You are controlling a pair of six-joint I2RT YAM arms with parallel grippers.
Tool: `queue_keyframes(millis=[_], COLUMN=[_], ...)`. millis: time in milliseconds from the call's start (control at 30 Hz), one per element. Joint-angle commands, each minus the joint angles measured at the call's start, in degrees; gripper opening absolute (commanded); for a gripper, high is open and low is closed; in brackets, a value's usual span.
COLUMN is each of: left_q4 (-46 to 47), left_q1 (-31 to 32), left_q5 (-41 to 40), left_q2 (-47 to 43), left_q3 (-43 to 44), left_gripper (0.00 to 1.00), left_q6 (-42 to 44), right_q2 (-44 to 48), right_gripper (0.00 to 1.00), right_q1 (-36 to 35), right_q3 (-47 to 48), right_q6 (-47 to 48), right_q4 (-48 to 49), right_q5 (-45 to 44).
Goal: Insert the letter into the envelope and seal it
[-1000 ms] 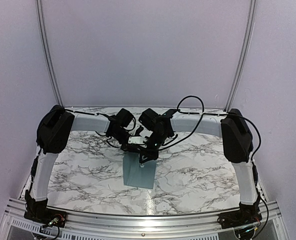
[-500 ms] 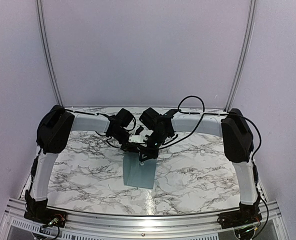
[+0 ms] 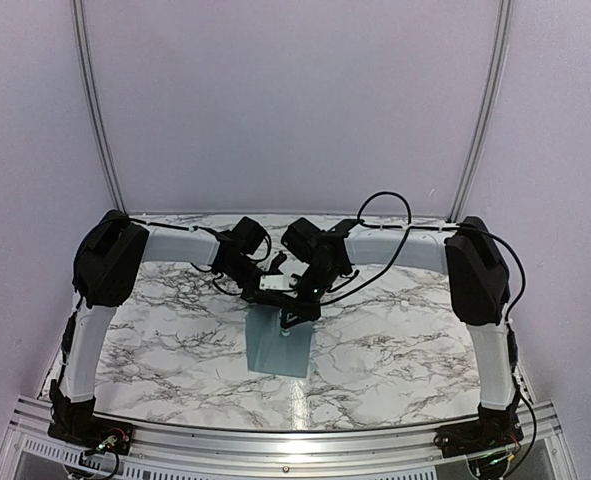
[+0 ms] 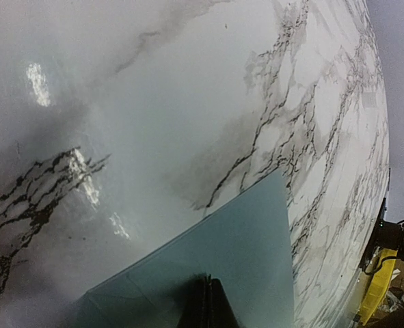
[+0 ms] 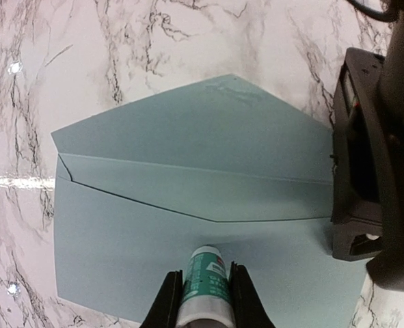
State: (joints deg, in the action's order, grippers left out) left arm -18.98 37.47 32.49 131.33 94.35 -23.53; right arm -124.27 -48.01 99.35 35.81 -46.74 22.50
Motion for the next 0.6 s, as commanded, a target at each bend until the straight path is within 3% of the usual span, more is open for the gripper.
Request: queue_keyframes(millis=[0, 567], left_q4=[-3.3, -3.6], left_q1=[0.5, 0.5], left_q5=[-3.1, -2.9], left_q2=[3.8, 3.6], left_q3=[-0.9, -1.3], left_gripper=[0.00, 0.00], left_q6=[1.0, 1.5], right_q2=[1.7, 0.8], right_gripper=[0.00, 0.00], right_q1=[-0.9, 0.1], right_q3=[-0.9, -0.1], right_q6=[0.9, -2.2], right_q4=[-4.2, 3.7], right_q5=[2.3, -7.4])
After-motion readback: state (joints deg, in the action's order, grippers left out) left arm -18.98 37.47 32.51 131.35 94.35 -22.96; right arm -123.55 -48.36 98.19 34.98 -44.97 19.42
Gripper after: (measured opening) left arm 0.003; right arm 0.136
